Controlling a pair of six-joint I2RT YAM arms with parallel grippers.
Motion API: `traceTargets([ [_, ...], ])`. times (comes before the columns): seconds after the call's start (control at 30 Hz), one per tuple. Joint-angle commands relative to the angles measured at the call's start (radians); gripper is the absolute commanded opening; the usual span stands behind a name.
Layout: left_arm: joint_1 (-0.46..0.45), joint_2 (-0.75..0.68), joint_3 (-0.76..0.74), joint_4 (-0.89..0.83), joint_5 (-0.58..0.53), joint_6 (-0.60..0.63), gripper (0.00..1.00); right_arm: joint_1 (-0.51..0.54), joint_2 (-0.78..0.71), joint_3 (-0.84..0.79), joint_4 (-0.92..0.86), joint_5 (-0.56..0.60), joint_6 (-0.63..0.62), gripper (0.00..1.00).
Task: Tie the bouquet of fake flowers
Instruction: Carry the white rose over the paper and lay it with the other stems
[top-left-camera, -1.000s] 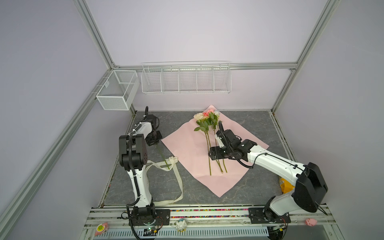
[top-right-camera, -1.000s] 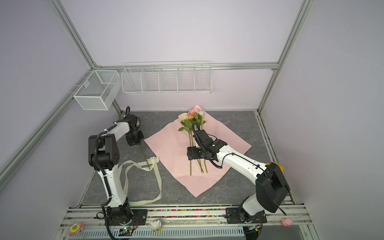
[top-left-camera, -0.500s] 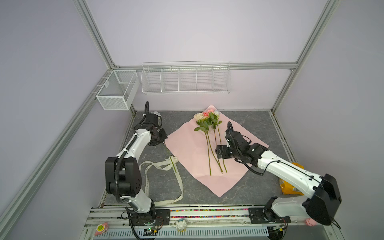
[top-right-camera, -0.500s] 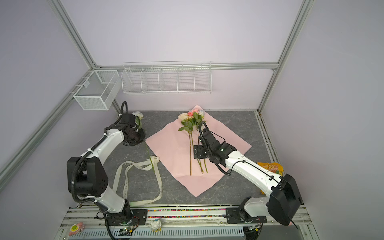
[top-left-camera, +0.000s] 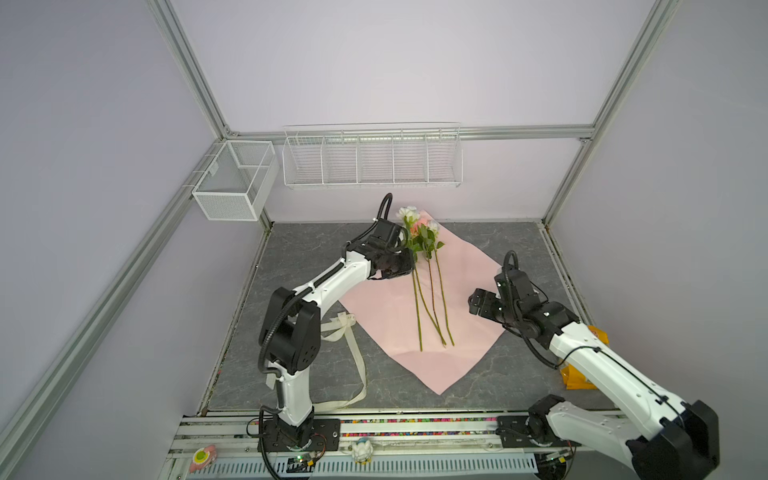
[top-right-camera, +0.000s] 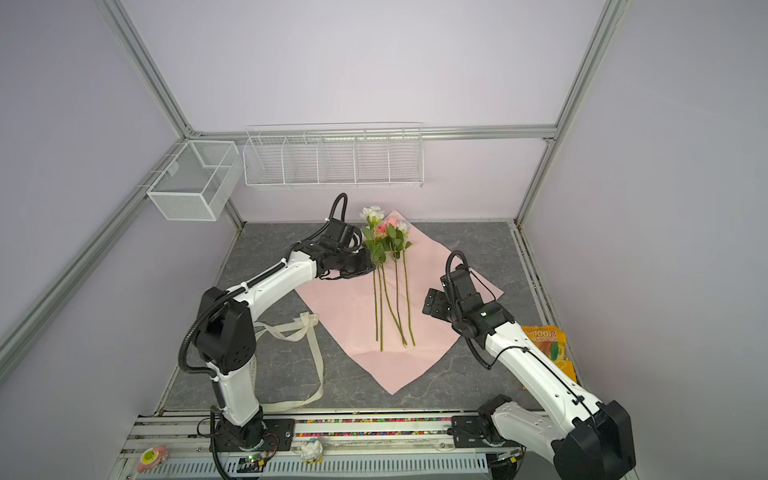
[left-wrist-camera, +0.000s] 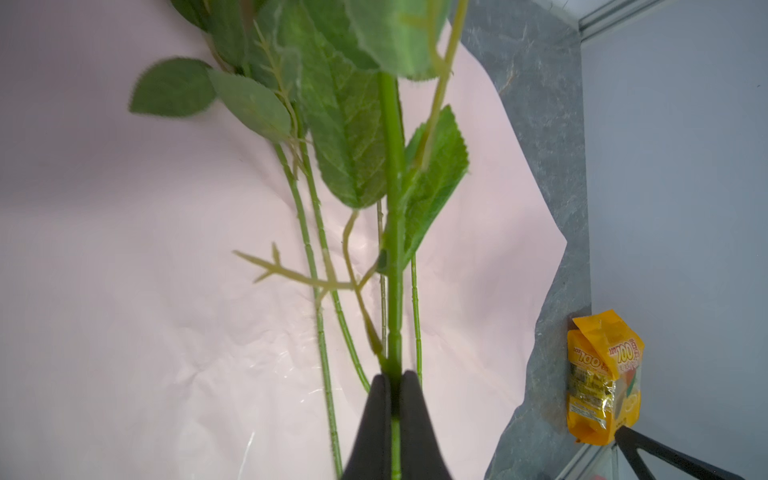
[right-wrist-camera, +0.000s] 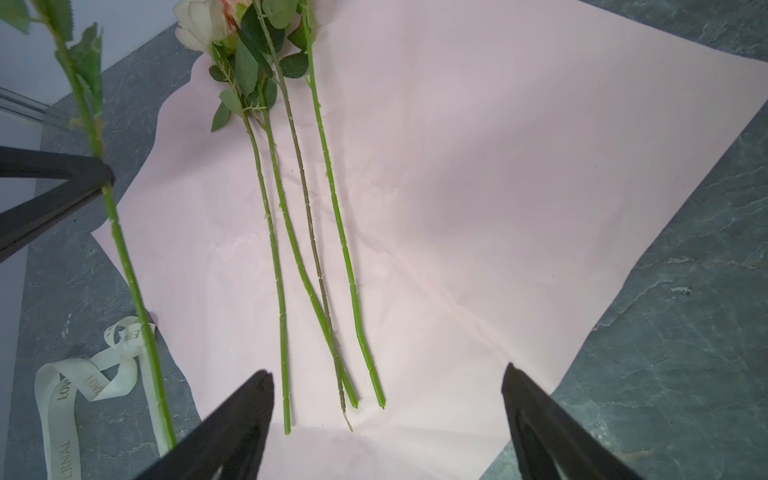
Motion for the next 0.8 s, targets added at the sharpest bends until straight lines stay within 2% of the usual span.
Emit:
traceTargets([
  [0.0, -0.028, 0.076, 0.077, -0.020, 0.014, -0.058, 0.00, -0.007, -0.014, -0.014, -0.029, -0.024, 0.009, 0.89],
  [0.53, -0.038, 0.276, 0.125, 0.029, -0.039, -0.098, 0.01, -0.009, 0.073, 0.006, -0.028, -0.084, -0.007, 0.89],
  [0.63, -0.040, 0.321, 0.173, -0.015, -0.013, -0.067, 0.02, -0.009, 0.085, 0.006, -0.024, -0.095, -0.006, 0.89],
  [0.77, -0.041, 0.325, 0.232, -0.127, -0.082, -0.014, 0.07, -0.009, 0.071, -0.011, 0.007, -0.121, -0.015, 0.89],
])
